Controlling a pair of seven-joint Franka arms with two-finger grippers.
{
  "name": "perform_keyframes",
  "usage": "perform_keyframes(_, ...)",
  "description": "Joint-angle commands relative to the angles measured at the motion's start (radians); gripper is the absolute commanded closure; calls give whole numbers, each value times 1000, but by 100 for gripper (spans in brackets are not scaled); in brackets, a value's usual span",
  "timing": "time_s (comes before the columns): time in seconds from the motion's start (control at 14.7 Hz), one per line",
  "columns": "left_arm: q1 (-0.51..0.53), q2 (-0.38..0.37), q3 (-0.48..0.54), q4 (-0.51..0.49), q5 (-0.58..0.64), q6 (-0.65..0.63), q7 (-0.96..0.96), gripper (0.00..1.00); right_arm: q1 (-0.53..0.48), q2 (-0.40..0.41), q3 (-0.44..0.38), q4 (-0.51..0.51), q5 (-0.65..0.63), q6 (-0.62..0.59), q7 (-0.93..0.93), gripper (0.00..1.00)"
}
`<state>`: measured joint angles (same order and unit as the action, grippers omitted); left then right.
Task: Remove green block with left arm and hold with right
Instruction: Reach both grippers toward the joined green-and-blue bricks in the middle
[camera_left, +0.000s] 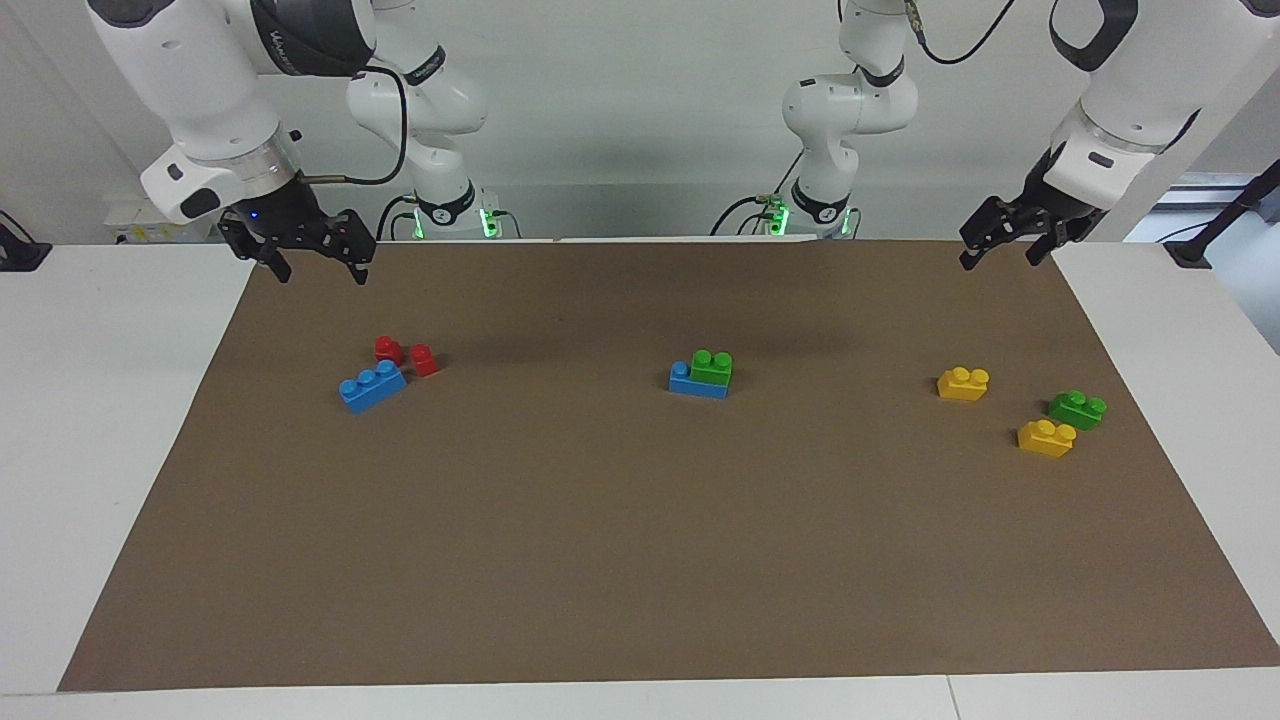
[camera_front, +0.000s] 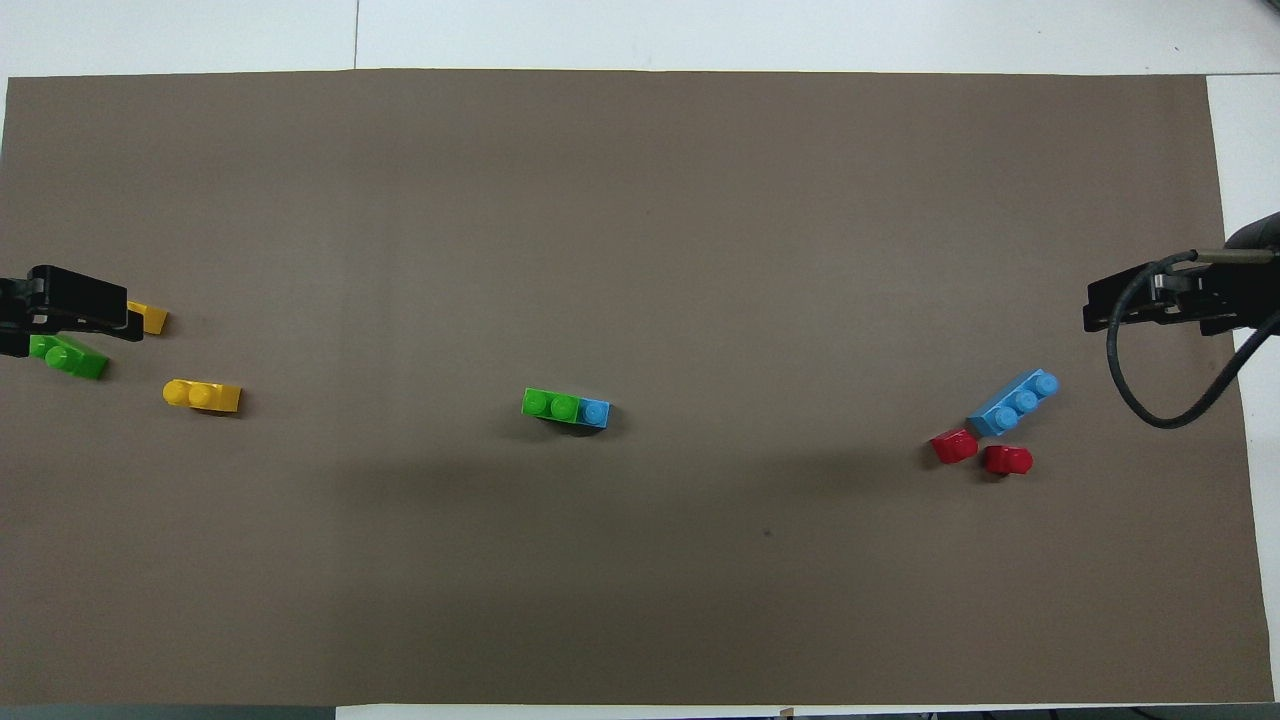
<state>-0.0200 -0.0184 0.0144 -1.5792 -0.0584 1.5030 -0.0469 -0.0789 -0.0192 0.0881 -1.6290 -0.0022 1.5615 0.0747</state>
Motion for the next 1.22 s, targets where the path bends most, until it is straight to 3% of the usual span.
perform_keyframes(0.0, -1, -26, -1, -24, -8, 3, 12, 0, -15, -1, 7, 6, 19, 21, -19, 0)
perform_keyframes(0.88, -2, -25, -7, -24, -8, 3, 16, 0, -16, 1, 9, 0, 24, 97, 0, 0)
perform_keyframes(1.16, -2, -25, -8, -24, 8, 5, 16, 0, -4, -5, 19, -15, 24, 115, 302, 0)
